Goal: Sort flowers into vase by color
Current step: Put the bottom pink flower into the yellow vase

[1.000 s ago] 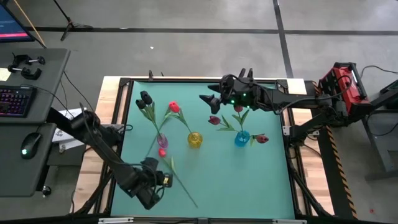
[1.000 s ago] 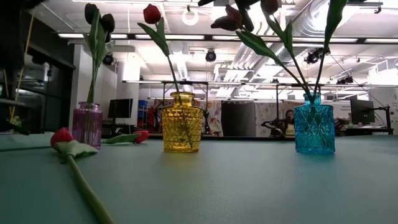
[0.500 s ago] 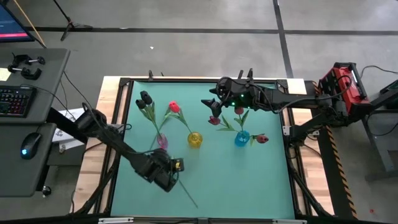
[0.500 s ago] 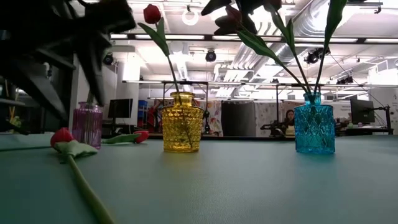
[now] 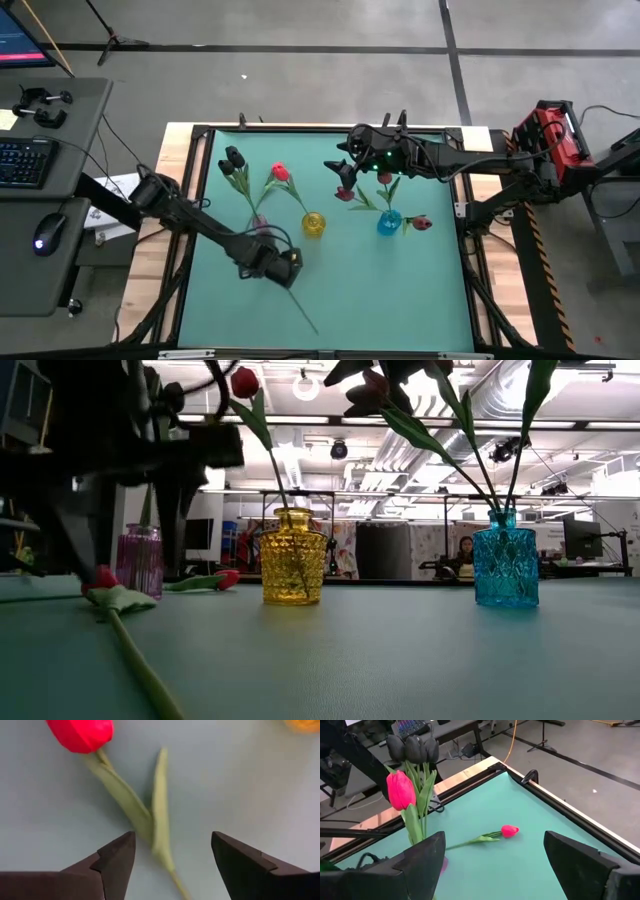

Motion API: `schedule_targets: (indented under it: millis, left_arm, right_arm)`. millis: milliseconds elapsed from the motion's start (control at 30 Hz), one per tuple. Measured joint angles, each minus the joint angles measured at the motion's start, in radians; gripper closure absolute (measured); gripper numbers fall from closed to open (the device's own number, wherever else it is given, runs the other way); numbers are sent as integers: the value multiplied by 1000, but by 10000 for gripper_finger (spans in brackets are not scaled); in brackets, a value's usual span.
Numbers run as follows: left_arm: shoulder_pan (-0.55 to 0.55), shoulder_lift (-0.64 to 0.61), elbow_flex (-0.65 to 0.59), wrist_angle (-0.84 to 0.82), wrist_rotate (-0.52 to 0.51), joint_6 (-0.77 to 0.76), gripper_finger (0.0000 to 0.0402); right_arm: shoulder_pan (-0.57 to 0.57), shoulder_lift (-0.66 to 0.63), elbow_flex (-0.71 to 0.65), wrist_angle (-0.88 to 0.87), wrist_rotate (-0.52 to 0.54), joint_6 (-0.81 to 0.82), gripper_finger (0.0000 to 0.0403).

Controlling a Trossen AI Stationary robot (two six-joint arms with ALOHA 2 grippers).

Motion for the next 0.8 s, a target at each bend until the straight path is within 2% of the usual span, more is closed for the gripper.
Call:
schedule_targets:
  millis: [100,300,467,533,600,733,800]
  left_arm:
    - [14,23,0,1,70,23,157]
    - [24,59,0,9,79,18,159]
    - [34,97,5,12,150,93,176]
    - [32,104,3,8,148,96,205]
    - [33,104,3,0,155,98,250]
    - [22,89,5,-8,135,110,375]
    - [10,73,12,-38,103,104,386]
  right_arm:
    - [0,0,0,-2,0,-14,78]
    - [0,0,0,-5,0,-24,78]
    - [0,0,0,-9,0,-24,78]
    - [0,0,0,-10,1,-24,78]
    - [0,0,0,-10,1,-24,78]
    - [0,0,0,-10,1,-24,78]
    - [0,0,0,-10,1,-24,78]
